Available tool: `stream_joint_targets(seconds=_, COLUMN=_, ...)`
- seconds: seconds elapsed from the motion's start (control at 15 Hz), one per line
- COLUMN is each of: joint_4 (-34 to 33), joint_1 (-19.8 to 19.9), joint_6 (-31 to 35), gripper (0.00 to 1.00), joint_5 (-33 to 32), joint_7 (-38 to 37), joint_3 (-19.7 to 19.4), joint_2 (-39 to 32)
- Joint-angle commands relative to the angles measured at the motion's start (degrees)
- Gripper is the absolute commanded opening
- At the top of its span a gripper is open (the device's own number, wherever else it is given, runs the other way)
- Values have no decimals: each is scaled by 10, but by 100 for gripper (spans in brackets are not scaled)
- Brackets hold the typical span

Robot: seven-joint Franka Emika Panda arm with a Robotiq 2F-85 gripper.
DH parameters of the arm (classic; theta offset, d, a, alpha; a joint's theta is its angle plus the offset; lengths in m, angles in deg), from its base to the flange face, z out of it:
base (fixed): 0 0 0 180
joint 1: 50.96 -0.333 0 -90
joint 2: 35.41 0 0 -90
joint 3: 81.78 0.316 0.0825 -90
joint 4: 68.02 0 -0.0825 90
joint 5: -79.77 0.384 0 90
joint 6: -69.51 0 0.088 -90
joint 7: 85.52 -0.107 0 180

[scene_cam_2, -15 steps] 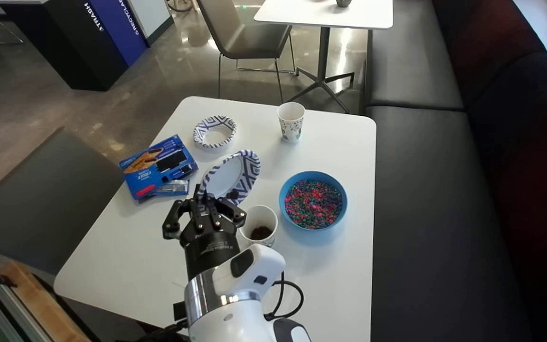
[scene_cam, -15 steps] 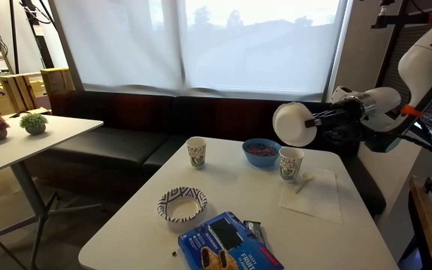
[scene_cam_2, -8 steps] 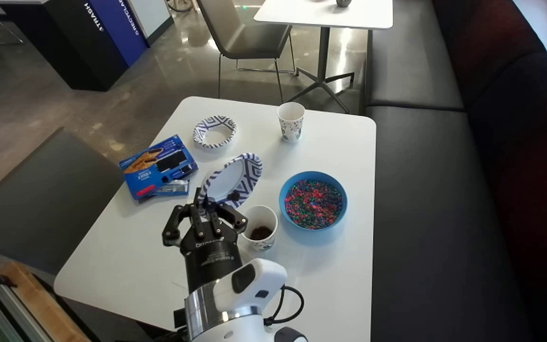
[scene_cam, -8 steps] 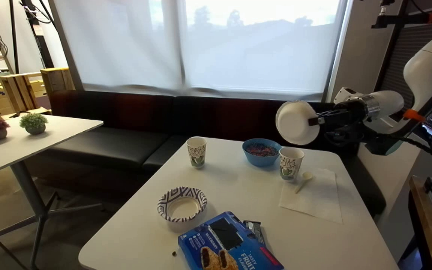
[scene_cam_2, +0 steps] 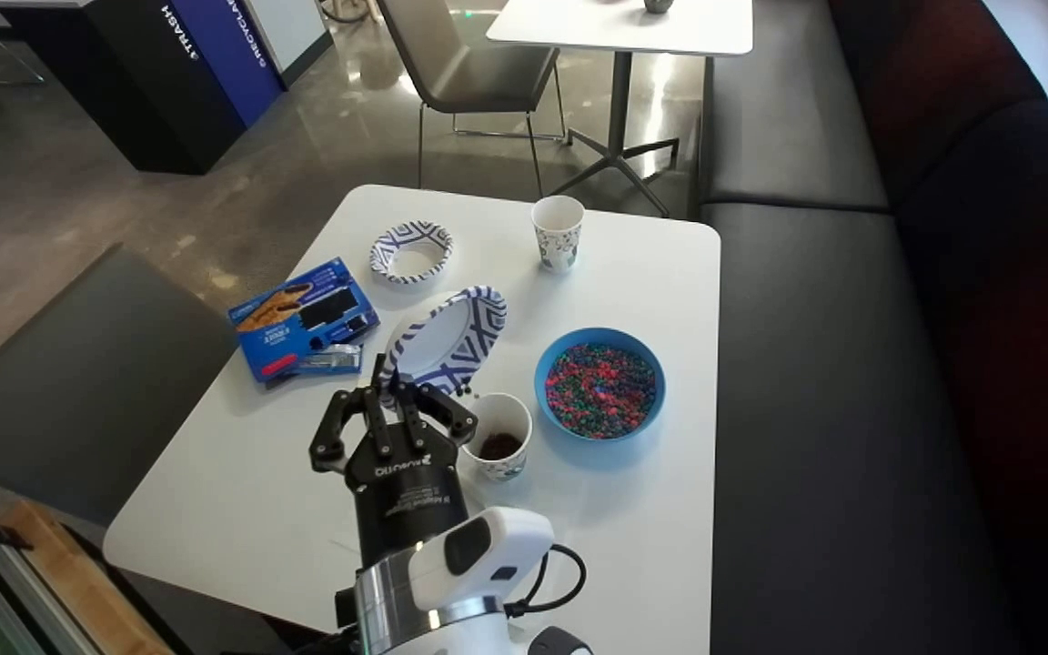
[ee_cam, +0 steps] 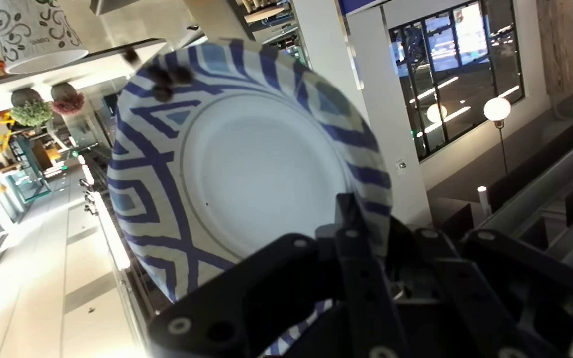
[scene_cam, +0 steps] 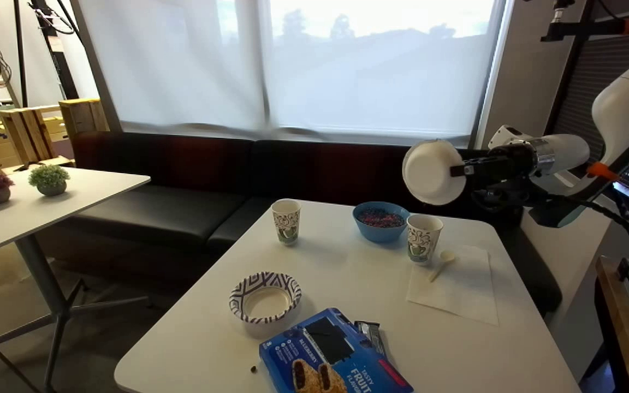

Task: Pour the white plate's contents into the cup to the right

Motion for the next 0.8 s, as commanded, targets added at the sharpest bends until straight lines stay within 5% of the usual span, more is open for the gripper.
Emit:
stream_joint_targets(seconds=0.0, joint_4=-17, joint_1=15, joint_6=6, gripper=2, joint_5=-21, joint_7=-23, joint_3=14, joint_2=-27)
stream_joint_targets(seconds=0.4, joint_4=-11, joint_1=-14, joint_6=-14, gripper=2, joint_5=-5, joint_7=-42, joint_3=-5, joint_2=12)
stream_joint_targets(seconds=0.47, joint_4=12, joint_1=-99, joint_6=31, gripper=2, joint_5=96, joint_7=41, joint_3=-91, joint_2=85)
stream_joint_targets(seconds=0.53, joint_4=19, joint_1=-119, joint_6=23, gripper=2, joint_5=117, joint_7=41, joint_3=-104, joint_2=100)
stream_joint_targets(seconds=0.6, joint_4=11, joint_1=-74, joint_6=-42, gripper=2, joint_5=53, joint_7=-23, joint_3=-47, joint_2=63)
stream_joint_targets(seconds=0.67, joint_4=37, joint_1=-181, joint_6=-4, gripper=2, joint_5=157, joint_7=52, joint_3=-149, joint_2=137)
stream_joint_targets(seconds=0.73, joint_4=44, joint_1=-205, joint_6=-11, gripper=2, joint_5=175, joint_7=48, joint_3=-160, joint_2=150)
